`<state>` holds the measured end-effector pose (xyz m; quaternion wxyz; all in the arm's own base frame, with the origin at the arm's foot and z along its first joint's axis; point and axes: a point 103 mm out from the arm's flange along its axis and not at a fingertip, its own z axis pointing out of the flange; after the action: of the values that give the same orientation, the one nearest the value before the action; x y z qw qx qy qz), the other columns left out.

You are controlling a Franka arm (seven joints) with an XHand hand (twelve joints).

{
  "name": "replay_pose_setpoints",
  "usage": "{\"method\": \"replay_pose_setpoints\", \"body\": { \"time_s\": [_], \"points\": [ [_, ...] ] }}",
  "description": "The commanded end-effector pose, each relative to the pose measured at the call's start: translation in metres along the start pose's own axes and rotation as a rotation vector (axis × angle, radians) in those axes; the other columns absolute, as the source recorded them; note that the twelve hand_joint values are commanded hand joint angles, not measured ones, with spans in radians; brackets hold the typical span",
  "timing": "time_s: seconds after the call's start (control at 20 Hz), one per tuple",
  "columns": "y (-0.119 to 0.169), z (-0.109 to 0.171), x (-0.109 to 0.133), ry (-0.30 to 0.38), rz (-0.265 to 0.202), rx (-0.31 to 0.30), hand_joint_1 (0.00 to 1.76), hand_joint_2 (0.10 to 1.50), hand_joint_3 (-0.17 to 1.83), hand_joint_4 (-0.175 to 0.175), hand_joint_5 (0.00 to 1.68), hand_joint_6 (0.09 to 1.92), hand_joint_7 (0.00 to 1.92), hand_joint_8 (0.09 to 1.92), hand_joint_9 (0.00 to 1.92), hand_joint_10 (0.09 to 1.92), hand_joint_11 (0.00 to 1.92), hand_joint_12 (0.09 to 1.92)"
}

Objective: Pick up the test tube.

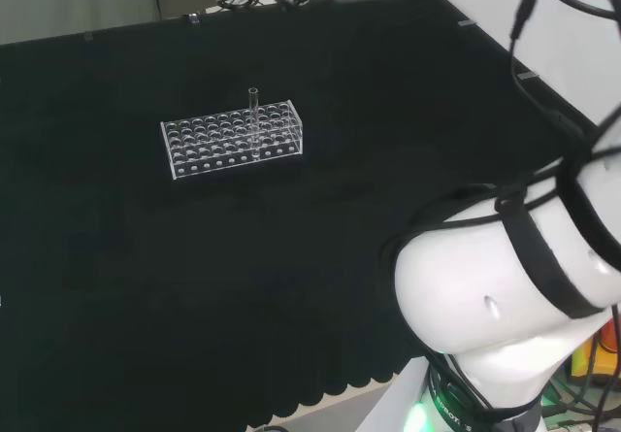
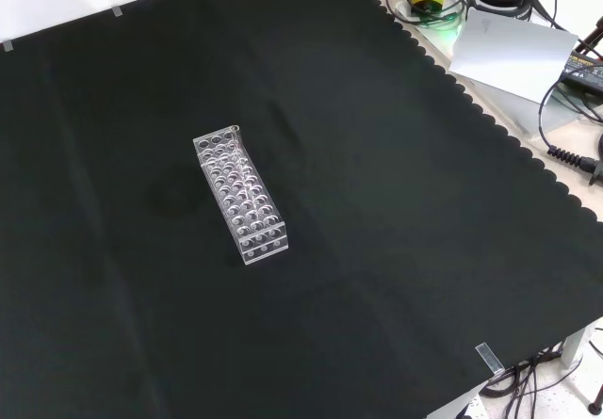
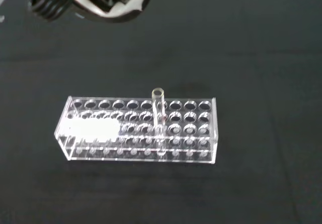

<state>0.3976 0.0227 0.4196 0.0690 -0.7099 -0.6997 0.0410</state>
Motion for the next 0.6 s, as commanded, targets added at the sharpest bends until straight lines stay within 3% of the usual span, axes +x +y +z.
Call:
{"method": "replay_pose_setpoints", "body": {
  "time_s": [0.05,0.6],
  "points": [
    [0.063,0.033,0.028,-0.020,-0.066,0.057,0.92,0.64,0.61,-0.086,0.49,0.09,0.47,0.86,0.41,0.87,0.19,1.55],
    [0.118,0.089,0.028,-0.065,-0.070,0.146,0.93,0.64,0.63,-0.079,0.51,0.09,0.51,0.84,0.44,0.85,0.21,1.53]
  ]
}}
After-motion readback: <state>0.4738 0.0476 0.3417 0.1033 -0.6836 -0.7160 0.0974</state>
